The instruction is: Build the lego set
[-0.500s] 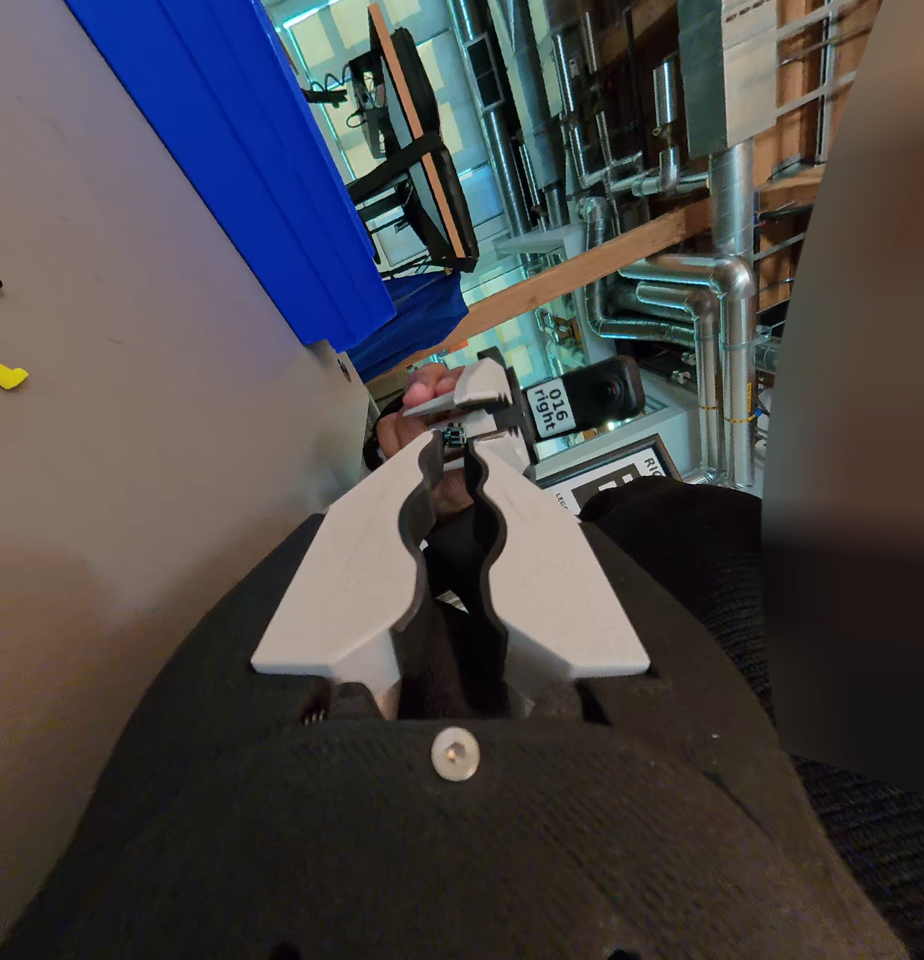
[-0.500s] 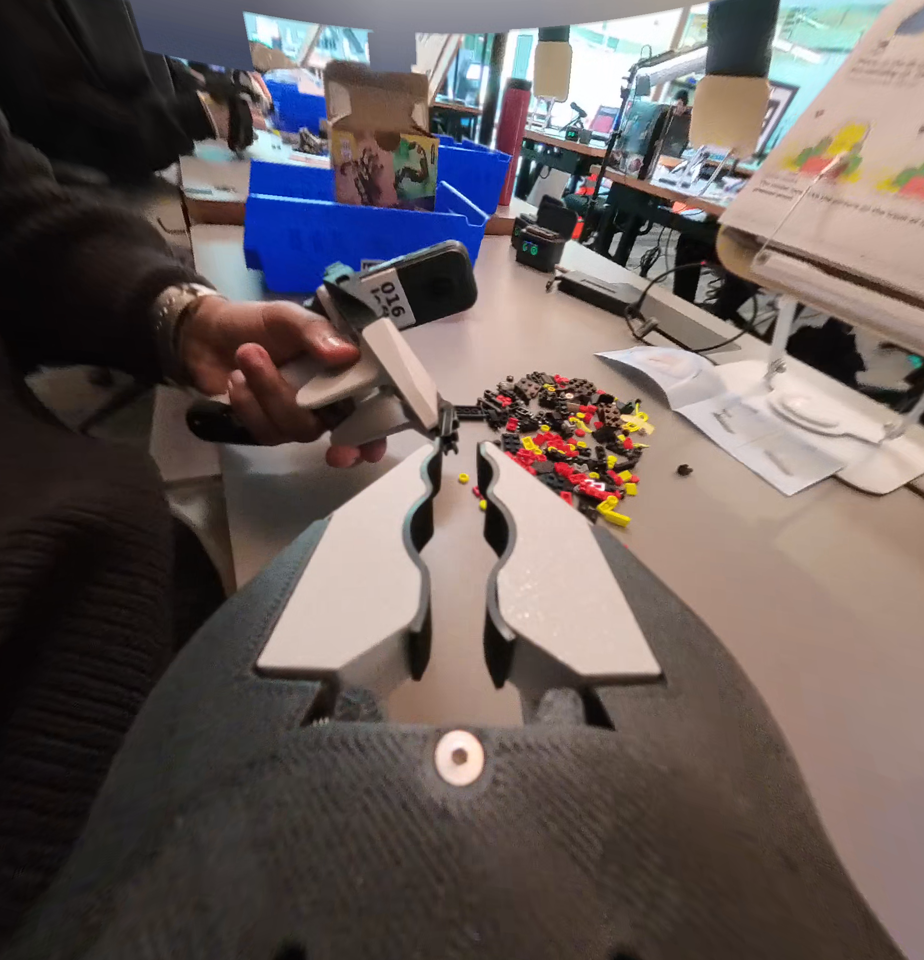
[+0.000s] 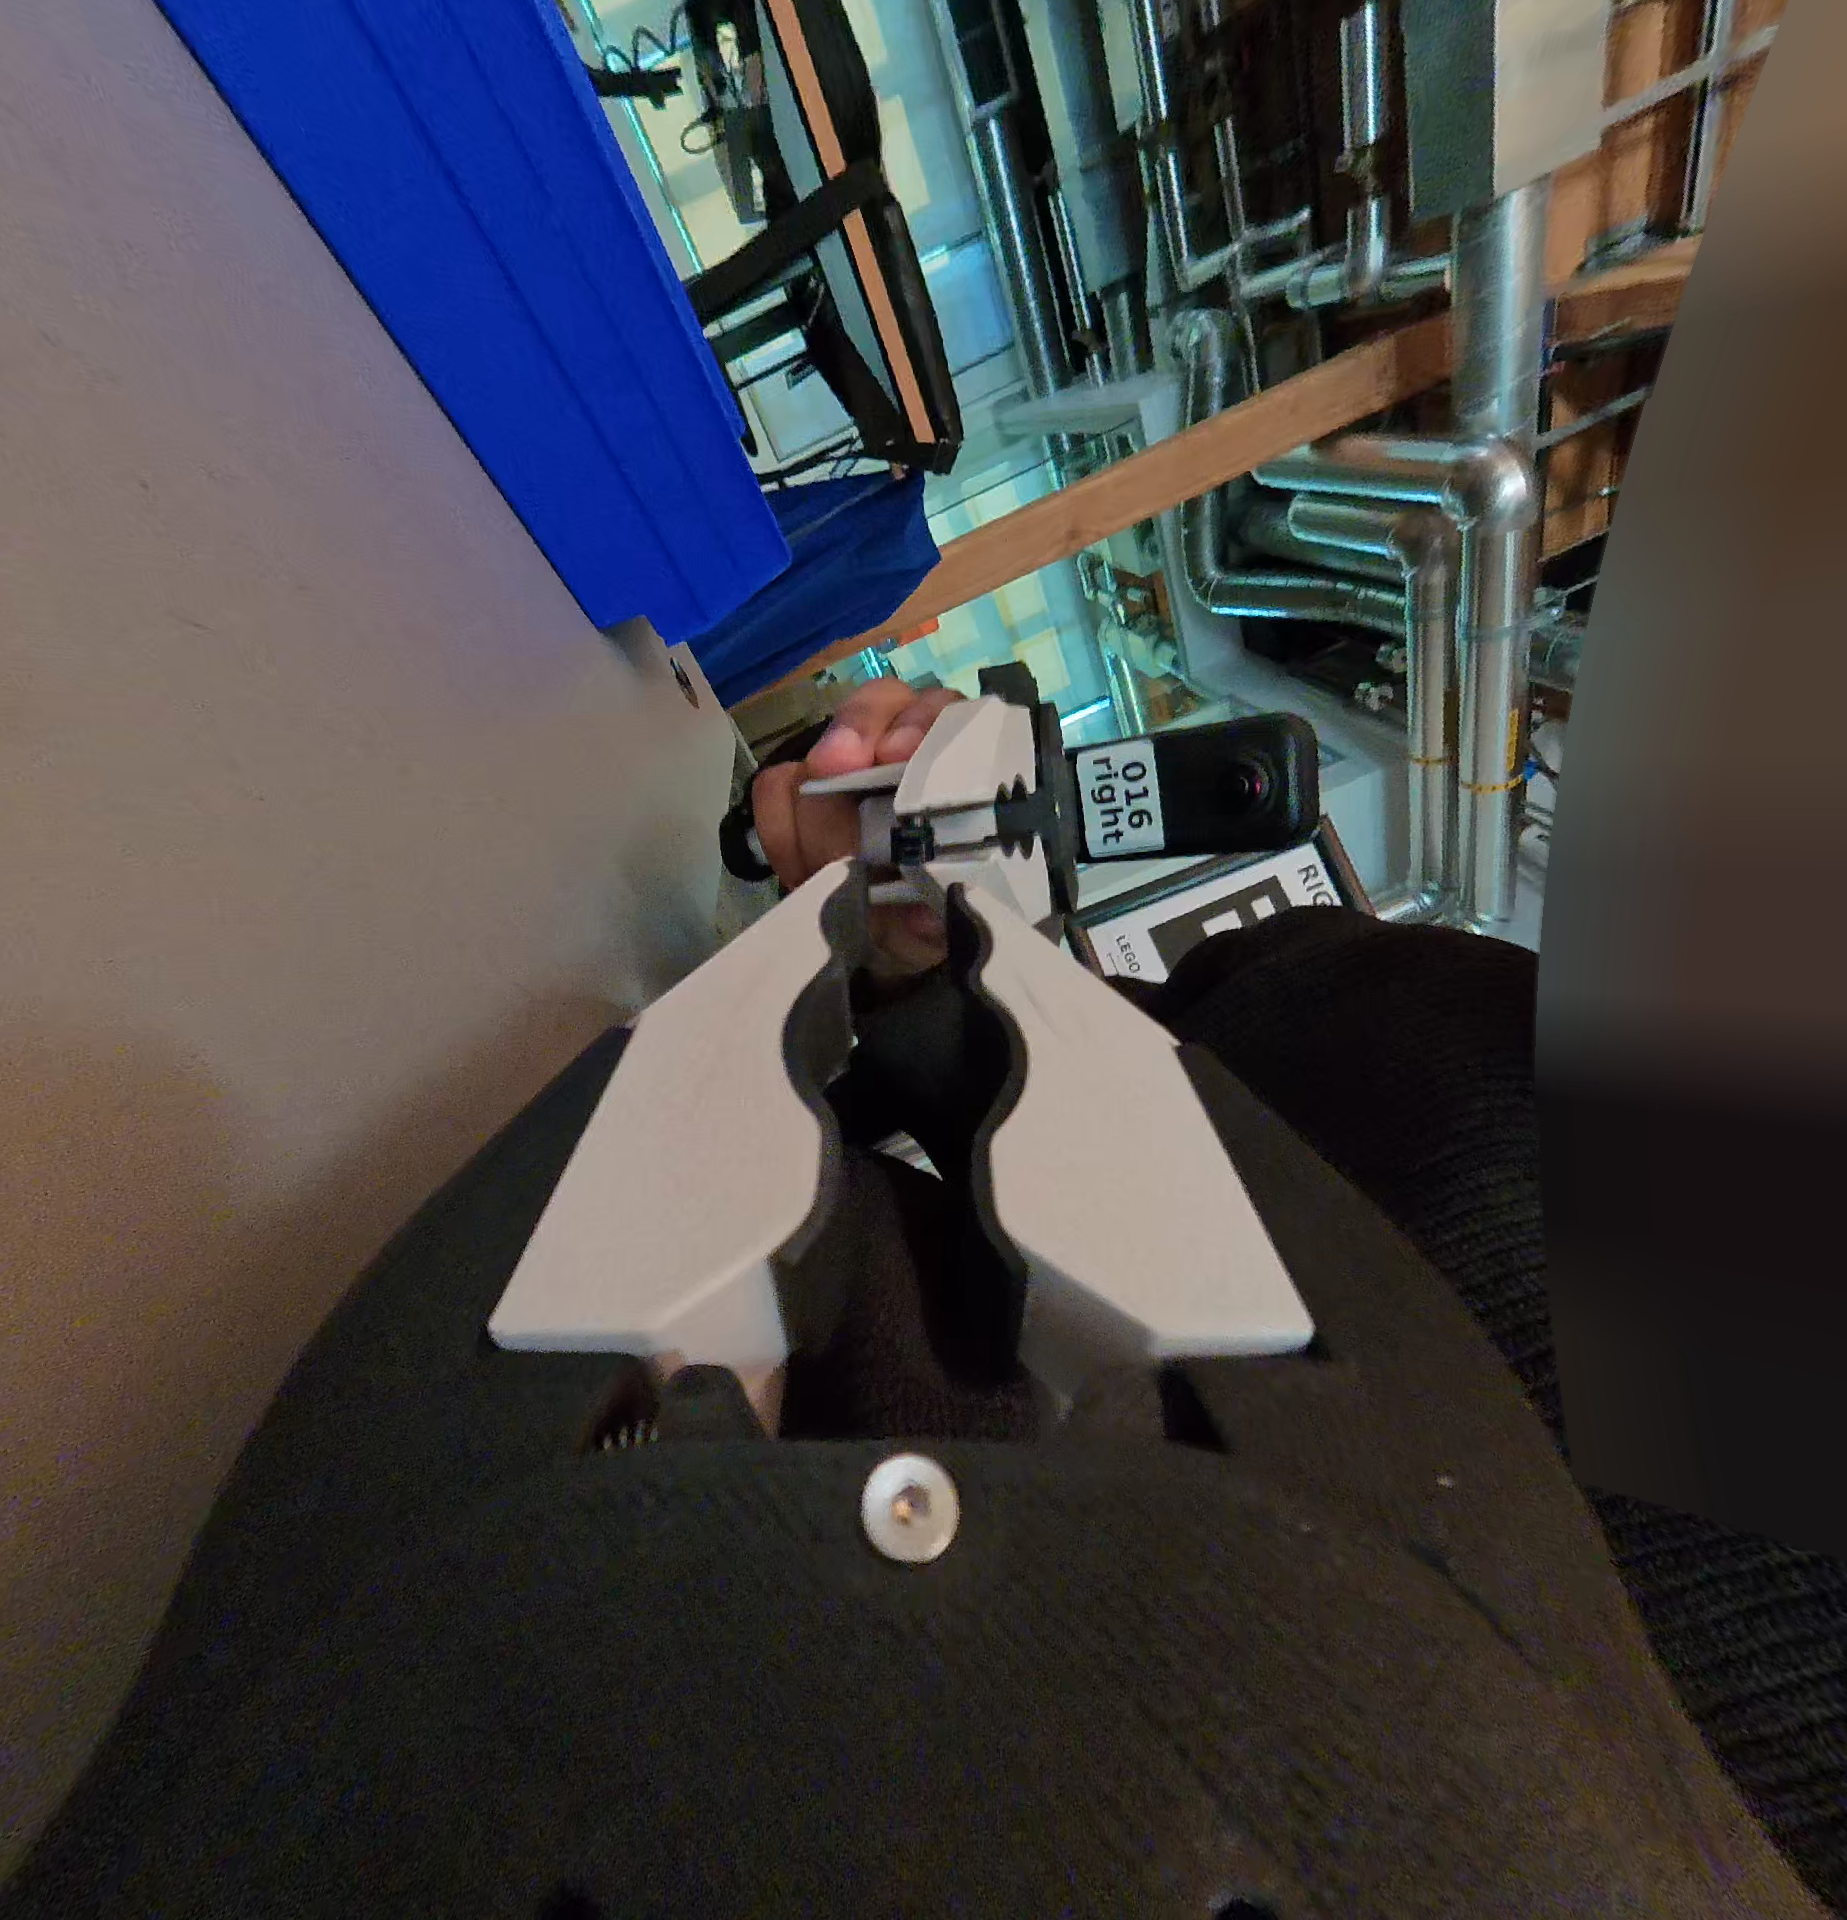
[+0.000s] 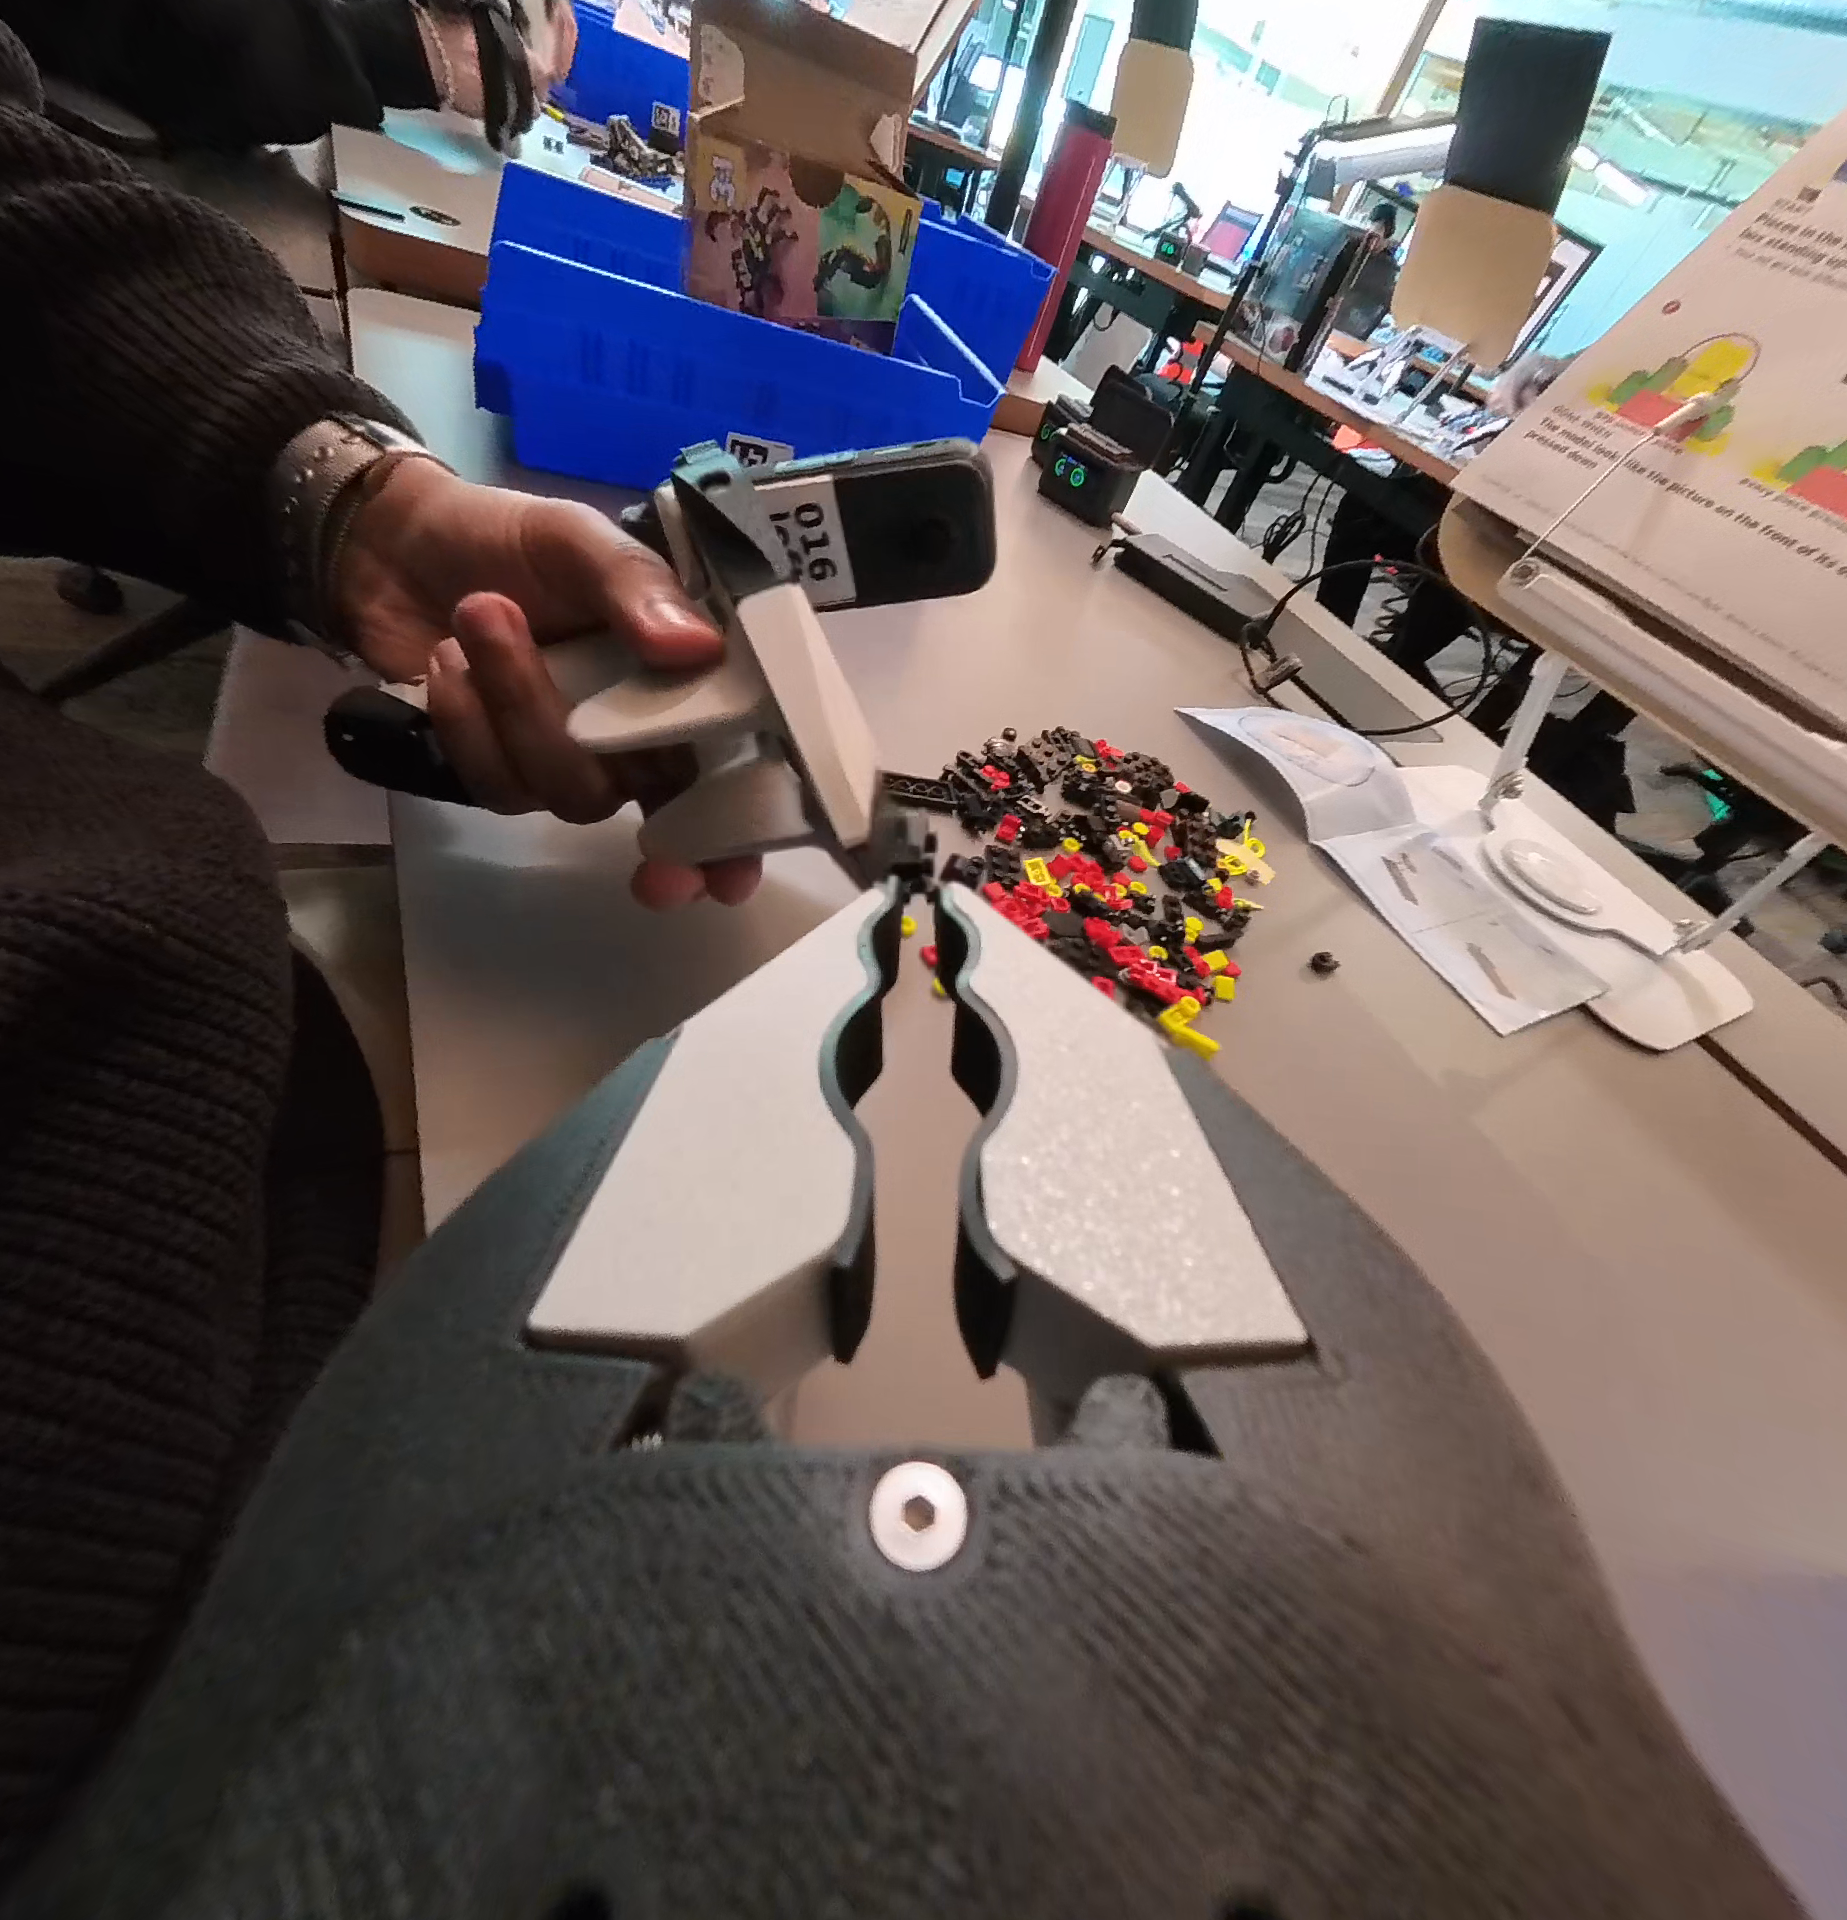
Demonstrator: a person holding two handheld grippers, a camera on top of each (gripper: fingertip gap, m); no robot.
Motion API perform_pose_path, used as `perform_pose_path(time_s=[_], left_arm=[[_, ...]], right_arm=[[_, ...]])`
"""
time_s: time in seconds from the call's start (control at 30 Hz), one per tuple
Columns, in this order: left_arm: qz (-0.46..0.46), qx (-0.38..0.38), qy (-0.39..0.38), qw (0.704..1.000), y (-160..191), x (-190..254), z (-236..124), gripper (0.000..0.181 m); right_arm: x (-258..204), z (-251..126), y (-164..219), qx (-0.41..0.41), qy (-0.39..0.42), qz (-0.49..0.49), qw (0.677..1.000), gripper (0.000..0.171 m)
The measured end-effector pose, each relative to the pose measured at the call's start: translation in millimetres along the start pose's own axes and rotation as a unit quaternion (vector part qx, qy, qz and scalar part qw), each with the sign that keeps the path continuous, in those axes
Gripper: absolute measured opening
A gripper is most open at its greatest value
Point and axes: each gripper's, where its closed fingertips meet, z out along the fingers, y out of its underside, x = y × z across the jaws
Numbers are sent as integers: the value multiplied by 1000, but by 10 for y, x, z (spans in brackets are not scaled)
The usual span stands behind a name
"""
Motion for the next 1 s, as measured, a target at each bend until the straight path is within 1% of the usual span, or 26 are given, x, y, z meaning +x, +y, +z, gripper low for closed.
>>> perform_pose_path(time_s=[0.03, 0.13, 0.27, 0.4, 0.5, 0.63, 1.0], left_arm=[[2, -6, 3, 1000, 21, 9, 8, 14], [-3, -15, 15, 1000, 54, 34, 19, 15], [-16, -41, 34, 998, 126, 66, 25, 14], [-2, -58, 25, 998, 159, 61, 15, 11], [-1, -55, 22, 998, 148, 53, 14, 10], [-2, -47, 27, 999, 131, 63, 11, 4], [-4, -45, 30, 999, 138, 73, 18, 4]], right_arm=[[11, -6, -2, 2, 3, -6, 1000, 3], [12, -21, 7, 4, 0, -18, 1000, 3], [-68, -55, -40, 20, -25, -38, 999, 3], [-88, -68, -31, 17, -30, -50, 998, 3], [-113, -62, -39, 18, -36, -50, 998, 4], [-124, -56, -33, 17, -36, -54, 998, 4], [-164, -44, -33, 16, -43, -57, 997, 4]])
